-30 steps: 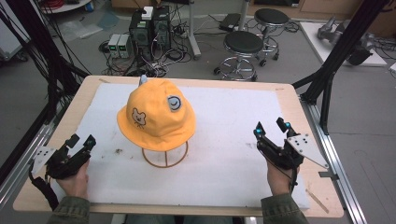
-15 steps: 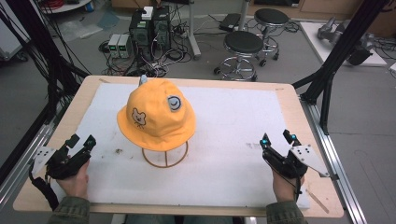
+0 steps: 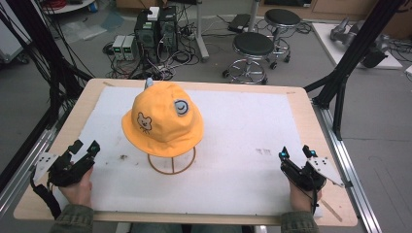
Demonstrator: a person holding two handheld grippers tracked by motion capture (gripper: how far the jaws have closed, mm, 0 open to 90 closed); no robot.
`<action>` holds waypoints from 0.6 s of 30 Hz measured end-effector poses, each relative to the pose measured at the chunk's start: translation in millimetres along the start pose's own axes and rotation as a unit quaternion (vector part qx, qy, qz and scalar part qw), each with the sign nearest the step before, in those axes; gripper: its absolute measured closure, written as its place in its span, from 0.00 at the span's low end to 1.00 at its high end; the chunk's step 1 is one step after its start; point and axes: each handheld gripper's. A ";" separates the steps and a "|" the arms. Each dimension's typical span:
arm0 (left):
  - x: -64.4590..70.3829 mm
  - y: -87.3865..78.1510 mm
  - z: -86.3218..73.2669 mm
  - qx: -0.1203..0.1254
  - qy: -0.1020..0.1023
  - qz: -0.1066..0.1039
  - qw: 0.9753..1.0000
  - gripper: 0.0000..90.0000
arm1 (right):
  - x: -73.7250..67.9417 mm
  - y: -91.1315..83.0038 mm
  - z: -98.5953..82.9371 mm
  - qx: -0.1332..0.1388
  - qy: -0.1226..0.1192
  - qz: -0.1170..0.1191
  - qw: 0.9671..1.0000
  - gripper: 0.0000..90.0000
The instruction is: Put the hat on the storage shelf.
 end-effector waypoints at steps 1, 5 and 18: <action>0.0 0.0 0.0 0.000 0.000 0.000 1.000 0.35 | 0.7 0.2 -0.1 0.001 -0.001 0.000 1.000 0.29; 0.4 -0.6 0.4 0.000 0.000 0.000 1.000 0.35 | -0.3 -1.3 1.4 0.010 0.000 -0.001 1.000 0.29; 1.1 1.0 -0.3 -0.003 -0.001 -0.001 1.000 0.35 | -3.8 -1.1 0.0 0.005 -0.005 0.007 1.000 0.28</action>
Point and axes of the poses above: each handheld gripper's, and its own axes: y roughly forward along the jaws, z roughly out of its top, x roughly to its right, and after that the axes turned 8 degrees about y, right-handed
